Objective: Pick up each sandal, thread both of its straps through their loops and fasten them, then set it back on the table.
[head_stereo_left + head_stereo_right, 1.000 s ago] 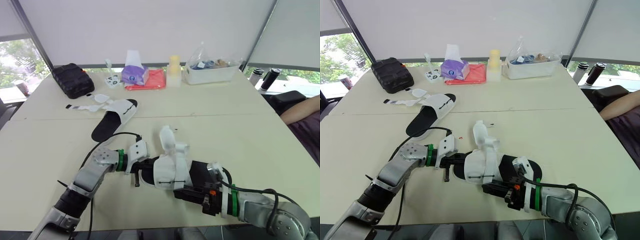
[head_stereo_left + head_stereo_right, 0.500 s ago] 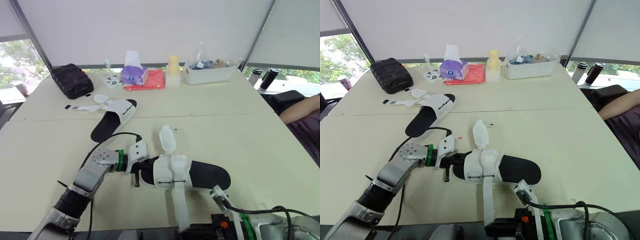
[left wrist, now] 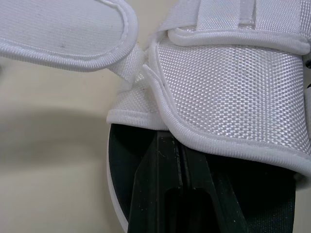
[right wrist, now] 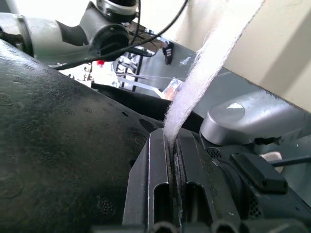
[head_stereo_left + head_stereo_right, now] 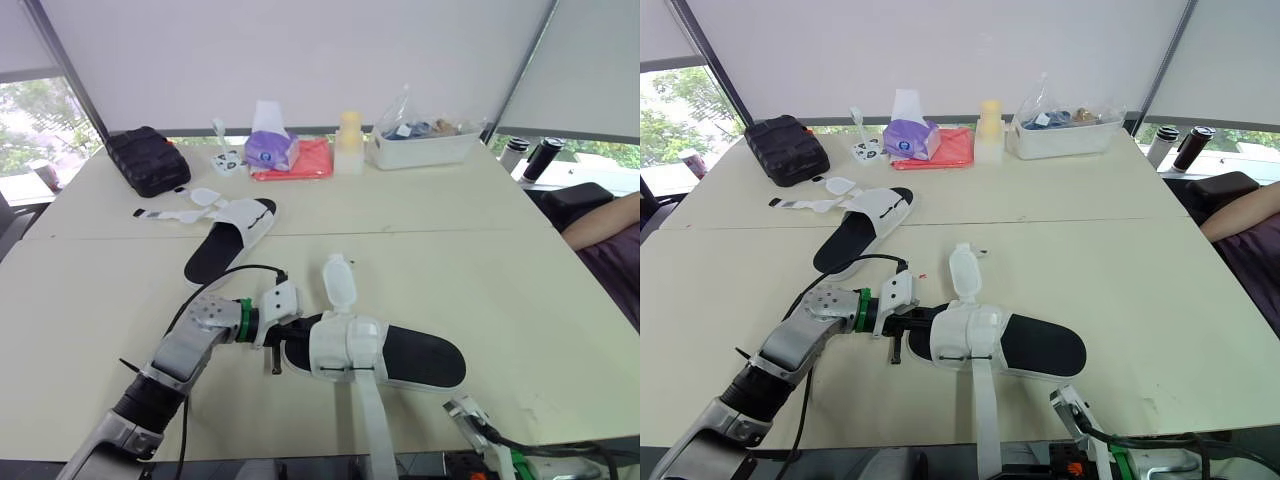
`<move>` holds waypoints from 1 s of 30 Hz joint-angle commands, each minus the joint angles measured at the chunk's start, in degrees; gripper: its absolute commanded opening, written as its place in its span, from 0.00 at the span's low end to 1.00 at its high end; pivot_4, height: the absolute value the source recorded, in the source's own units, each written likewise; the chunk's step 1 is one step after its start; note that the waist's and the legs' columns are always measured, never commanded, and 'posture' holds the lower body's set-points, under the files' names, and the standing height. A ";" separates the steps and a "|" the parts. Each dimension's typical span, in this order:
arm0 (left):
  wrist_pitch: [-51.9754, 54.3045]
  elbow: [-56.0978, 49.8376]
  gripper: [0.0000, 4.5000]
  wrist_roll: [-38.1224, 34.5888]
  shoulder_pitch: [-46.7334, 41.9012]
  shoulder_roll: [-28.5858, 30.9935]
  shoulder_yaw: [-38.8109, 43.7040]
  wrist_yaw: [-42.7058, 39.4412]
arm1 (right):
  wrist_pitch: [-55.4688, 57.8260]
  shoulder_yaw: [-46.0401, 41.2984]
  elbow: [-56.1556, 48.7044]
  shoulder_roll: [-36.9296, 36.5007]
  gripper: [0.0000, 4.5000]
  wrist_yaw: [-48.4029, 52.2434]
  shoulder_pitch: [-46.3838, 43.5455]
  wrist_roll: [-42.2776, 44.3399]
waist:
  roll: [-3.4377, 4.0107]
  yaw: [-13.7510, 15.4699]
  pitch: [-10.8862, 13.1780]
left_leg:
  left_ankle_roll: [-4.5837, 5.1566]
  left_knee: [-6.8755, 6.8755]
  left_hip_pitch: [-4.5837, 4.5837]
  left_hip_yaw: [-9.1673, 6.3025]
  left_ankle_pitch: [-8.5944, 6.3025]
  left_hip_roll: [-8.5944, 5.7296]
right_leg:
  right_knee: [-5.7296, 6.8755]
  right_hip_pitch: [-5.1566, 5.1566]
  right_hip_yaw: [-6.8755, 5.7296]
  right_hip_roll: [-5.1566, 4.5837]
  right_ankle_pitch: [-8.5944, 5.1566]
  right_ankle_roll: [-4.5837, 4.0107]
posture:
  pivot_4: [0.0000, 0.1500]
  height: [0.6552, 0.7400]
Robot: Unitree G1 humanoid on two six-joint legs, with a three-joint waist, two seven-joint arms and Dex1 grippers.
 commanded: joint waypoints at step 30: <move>-0.18 0.98 0.00 1.55 0.92 -1.58 -1.11 2.65 | -10.09 2.42 19.08 13.89 0.73 -48.31 -33.67 41.42 | -0.04 -0.09 0.00 | 0.00 0.06 -0.01 -0.08 0.00 0.08 | -0.02 0.08 0.02 -0.16 0.03 0.03 | 1.00 1.00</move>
